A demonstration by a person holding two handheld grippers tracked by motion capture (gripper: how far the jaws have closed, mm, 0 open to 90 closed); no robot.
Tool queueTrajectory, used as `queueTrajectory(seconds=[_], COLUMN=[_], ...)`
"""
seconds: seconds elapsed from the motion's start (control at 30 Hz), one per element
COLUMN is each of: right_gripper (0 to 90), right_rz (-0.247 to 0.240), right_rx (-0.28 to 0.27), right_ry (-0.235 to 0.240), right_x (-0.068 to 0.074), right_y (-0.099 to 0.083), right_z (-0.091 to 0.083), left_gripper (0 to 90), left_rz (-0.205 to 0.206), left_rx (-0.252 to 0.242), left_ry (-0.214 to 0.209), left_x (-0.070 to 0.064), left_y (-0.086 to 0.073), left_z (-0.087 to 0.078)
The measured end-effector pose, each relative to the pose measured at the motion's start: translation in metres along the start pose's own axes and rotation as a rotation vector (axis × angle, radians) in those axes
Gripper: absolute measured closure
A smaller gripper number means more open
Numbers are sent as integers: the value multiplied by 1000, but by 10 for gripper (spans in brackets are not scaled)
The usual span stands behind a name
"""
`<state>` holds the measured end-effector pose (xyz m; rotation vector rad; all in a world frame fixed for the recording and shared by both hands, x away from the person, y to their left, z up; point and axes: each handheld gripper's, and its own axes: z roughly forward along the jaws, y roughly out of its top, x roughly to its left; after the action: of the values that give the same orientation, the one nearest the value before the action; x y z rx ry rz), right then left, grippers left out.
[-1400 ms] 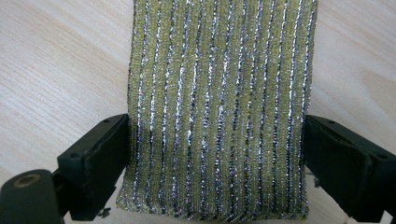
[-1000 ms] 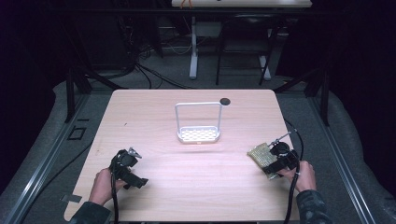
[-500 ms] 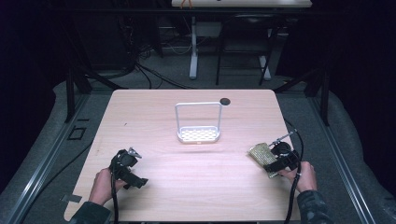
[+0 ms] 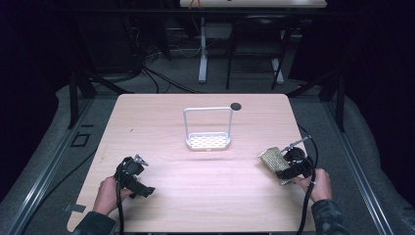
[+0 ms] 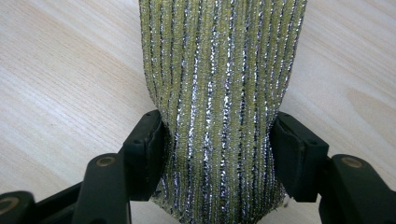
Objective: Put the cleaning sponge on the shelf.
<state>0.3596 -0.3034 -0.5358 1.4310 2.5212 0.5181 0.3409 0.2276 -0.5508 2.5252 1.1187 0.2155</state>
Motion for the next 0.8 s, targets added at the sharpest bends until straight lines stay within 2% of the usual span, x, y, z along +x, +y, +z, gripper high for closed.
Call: queueTrajectory(seconds=[0.3,0.8], right_gripper=[403,405], right_rz=[-1,-33], right_rx=[-20,-38], right_ry=[12,37], right_x=[8,28], right_y=[4,14], right_z=[-4,-10], left_gripper=[3,3], left_rz=[-1,-1], left_rx=[0,0], left_ry=[0,0], left_x=[0,0], left_y=[0,0], left_z=[0,0])
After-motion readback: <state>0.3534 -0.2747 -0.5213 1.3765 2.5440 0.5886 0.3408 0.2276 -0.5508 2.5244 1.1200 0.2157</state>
